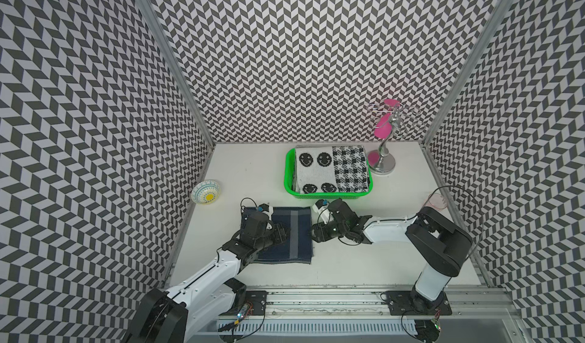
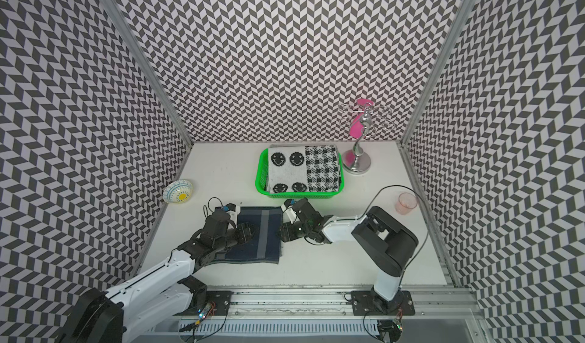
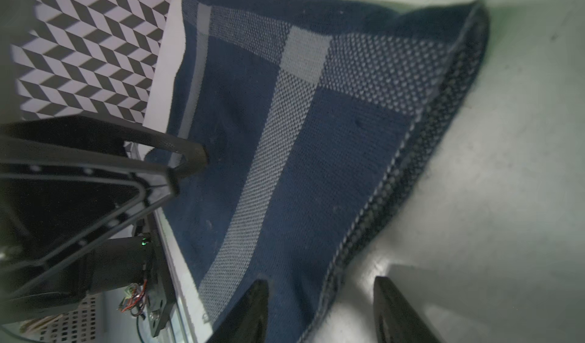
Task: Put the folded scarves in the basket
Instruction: Move the scarf to the center of the board.
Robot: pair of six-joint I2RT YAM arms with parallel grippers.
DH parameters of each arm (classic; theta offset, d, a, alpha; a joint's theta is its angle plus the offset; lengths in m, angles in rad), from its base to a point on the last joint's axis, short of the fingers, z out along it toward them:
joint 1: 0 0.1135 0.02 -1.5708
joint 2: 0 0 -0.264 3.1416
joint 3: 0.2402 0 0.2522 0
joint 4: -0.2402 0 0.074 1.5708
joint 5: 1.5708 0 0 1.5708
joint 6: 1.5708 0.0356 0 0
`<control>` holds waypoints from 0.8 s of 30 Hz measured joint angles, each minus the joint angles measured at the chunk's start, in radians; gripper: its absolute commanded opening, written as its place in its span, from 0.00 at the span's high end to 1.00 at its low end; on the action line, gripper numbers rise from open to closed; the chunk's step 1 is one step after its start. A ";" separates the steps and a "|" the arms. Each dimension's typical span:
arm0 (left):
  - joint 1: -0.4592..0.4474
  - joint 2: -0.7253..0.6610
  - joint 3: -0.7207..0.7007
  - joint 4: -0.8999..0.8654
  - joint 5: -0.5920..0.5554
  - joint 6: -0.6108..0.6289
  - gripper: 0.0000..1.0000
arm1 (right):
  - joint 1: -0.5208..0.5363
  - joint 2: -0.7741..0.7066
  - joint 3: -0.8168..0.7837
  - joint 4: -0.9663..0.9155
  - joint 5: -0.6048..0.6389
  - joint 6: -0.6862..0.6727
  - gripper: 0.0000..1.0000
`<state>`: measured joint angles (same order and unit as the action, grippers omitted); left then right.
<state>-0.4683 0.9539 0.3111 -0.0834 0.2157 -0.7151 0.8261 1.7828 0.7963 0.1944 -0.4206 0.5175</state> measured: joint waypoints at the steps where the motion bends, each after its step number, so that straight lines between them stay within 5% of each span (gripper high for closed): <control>1: 0.000 0.000 0.002 0.000 0.002 0.000 0.51 | 0.003 0.018 0.015 -0.001 0.000 0.000 0.76; 3: 0.000 -0.002 0.002 0.000 0.003 0.001 0.51 | 0.005 0.040 0.027 -0.001 0.000 -0.001 0.90; 7: 0.003 -0.013 0.002 0.000 0.006 0.001 0.51 | 0.006 0.040 0.015 0.008 0.005 0.000 1.00; 14: 0.003 -0.012 0.002 0.002 0.011 0.002 0.51 | -0.057 -0.080 -0.127 0.008 0.011 -0.028 1.00; 24: 0.003 0.046 0.002 0.046 0.019 0.004 0.51 | -0.332 -0.359 -0.340 -0.122 0.012 -0.116 1.00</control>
<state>-0.4656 0.9997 0.3126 -0.0372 0.2344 -0.7109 0.4946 1.4242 0.4561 0.0723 -0.4084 0.4015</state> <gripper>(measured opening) 0.491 0.063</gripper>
